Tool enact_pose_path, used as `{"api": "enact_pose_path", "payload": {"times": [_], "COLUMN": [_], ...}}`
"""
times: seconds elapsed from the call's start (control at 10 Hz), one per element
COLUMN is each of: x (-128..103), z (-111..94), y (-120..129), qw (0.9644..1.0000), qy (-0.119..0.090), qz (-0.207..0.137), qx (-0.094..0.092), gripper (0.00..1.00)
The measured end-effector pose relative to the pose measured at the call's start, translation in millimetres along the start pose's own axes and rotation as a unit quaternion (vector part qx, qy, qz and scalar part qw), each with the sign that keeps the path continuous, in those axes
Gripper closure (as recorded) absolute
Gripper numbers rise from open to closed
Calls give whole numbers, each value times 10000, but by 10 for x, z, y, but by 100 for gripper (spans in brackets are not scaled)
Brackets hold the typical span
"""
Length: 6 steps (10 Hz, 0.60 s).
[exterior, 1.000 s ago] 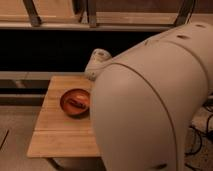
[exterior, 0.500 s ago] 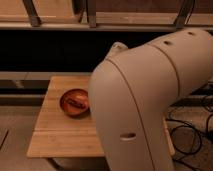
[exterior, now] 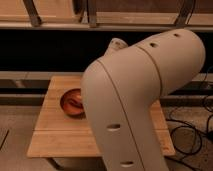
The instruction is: Place the white sponge in the ceramic cup
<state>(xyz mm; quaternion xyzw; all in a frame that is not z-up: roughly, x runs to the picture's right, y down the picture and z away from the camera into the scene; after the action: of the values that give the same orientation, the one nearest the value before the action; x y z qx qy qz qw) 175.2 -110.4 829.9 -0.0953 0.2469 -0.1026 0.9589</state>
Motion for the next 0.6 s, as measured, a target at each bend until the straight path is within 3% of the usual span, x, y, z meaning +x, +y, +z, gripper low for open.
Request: {"api": "enact_pose_path", "payload": {"times": [0.3,0.6], "x": [-67,-151], "z": [192,438], "y": [-45,80], "qw": [9993,9985], "qy": [-147,-291], "qz": [-286,-466], "qx": [172,91], "gripper": [100,100]}}
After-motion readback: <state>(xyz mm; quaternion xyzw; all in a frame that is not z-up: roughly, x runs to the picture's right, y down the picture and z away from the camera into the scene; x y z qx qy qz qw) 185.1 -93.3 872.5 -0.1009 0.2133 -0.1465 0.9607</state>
